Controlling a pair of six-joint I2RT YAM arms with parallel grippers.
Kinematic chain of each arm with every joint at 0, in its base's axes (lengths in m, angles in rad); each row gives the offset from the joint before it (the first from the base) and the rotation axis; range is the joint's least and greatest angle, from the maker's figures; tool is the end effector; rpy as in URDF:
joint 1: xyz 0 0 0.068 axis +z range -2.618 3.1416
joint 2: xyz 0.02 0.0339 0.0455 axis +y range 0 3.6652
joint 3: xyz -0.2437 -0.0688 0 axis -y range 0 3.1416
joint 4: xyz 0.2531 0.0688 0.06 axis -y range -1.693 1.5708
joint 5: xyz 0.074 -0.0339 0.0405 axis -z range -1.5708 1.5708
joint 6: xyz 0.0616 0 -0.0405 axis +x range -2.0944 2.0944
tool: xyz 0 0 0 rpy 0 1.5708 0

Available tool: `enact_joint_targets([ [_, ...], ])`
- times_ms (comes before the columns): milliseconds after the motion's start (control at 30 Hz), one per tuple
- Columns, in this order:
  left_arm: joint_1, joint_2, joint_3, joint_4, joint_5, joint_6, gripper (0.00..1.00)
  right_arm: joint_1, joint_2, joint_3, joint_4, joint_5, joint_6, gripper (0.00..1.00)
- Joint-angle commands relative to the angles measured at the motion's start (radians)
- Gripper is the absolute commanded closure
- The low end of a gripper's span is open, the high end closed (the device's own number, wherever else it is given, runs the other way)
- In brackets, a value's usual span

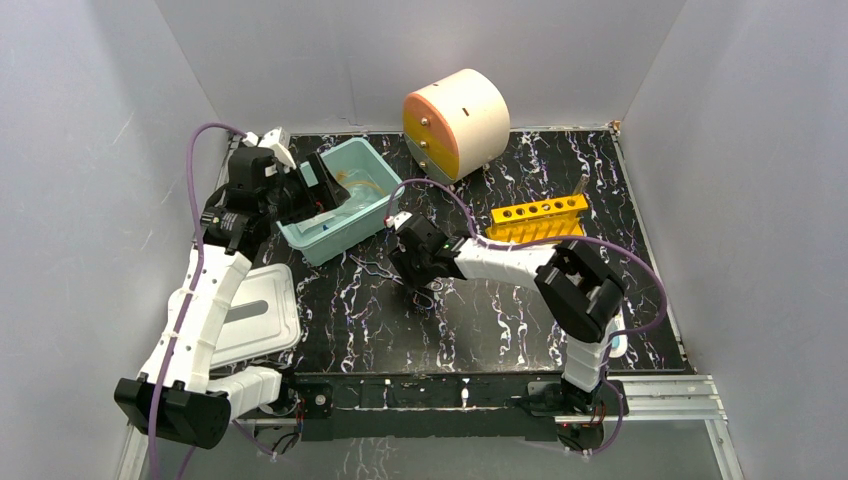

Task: Organize the chemistry lab equipment

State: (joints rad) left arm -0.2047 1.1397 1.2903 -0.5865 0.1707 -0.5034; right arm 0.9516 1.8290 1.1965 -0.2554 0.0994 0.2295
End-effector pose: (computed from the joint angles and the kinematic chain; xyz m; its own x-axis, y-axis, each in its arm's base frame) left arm 0.2735 -0.0675 0.3753 -0.5315 -0.3752 -0.7594 0.1081 0.8592 -0.5001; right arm 0.2413 0.3281 0.1429 -0.6145 -0.4722 -0.6320 -0.6513 0.7557 0.0686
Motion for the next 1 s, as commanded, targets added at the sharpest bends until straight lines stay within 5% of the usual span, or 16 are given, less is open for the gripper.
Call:
enact_joint_targets([
  [0, 0.004, -0.008, -0.002, -0.006, 0.102, -0.001, 0.11, 0.009, 0.036, 0.07, 0.014, -0.002, -0.024, 0.5],
  [400, -0.014, 0.045, 0.036, -0.002, 0.106, 0.015, 0.12, 0.013, 0.098, 0.076, -0.011, -0.022, -0.094, 0.7],
  [633, -0.027, 0.067, 0.059, 0.001, 0.102, 0.02, 0.12, 0.013, 0.06, 0.017, -0.088, 0.001, -0.084, 0.95],
  [967, -0.037, 0.106, 0.079, 0.013, 0.114, 0.02, 0.12, 0.013, -0.109, -0.155, -0.196, 0.111, 0.085, 0.97],
])
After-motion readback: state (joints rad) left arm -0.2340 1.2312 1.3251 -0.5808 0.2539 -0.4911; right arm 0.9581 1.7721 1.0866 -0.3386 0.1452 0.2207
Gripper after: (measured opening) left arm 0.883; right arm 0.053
